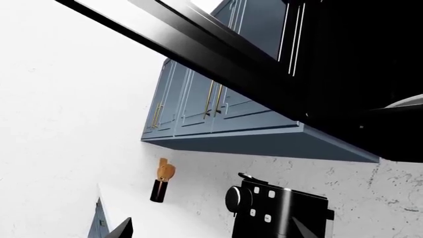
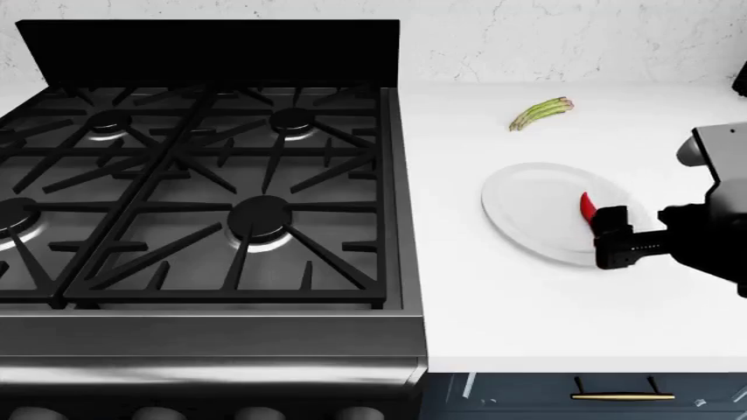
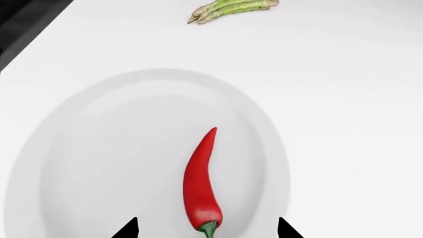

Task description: Pick the chili pepper from the counter and place it in the microwave.

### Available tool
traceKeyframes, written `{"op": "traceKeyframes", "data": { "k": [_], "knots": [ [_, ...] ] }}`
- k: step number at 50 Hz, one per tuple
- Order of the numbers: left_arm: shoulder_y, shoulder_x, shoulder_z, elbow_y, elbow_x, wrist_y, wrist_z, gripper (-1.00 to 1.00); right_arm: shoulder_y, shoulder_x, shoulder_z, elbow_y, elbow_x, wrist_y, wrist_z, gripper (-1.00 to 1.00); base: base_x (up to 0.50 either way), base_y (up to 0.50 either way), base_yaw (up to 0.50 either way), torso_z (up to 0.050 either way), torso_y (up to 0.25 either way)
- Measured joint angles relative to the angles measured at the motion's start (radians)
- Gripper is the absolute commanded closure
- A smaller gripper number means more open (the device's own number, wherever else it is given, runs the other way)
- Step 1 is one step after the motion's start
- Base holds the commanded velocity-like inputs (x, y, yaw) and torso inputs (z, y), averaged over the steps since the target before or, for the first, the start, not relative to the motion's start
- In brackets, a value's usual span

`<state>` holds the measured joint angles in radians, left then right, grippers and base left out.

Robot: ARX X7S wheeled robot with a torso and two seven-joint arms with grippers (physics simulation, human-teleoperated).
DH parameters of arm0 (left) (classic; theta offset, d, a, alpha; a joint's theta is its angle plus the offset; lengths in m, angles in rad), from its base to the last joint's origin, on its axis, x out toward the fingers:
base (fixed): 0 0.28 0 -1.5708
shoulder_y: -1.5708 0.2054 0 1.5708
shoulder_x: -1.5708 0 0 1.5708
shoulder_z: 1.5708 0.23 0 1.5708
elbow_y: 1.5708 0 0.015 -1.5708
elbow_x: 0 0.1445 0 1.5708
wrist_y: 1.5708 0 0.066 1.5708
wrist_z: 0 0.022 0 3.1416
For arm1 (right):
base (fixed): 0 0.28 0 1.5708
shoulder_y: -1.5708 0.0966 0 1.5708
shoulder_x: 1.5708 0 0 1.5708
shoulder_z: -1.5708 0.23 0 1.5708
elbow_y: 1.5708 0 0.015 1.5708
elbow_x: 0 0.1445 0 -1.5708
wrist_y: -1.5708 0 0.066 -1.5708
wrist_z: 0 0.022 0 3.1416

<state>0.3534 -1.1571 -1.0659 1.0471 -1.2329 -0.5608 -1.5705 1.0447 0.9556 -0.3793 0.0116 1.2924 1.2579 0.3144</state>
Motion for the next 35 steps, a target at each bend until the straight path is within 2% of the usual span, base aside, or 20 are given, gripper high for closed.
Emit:
{"op": "traceKeyframes", "data": {
  "k": [35],
  "knots": [
    [0.009,0.005,-0.002,0.000,0.007,0.004,0.000,-1.00,-0.013,-0.031,-0.051,0.041,-0.063,-0.054,-0.049,-1.00,0.00,0.00,0.00,0.000,0.000]
  ]
}}
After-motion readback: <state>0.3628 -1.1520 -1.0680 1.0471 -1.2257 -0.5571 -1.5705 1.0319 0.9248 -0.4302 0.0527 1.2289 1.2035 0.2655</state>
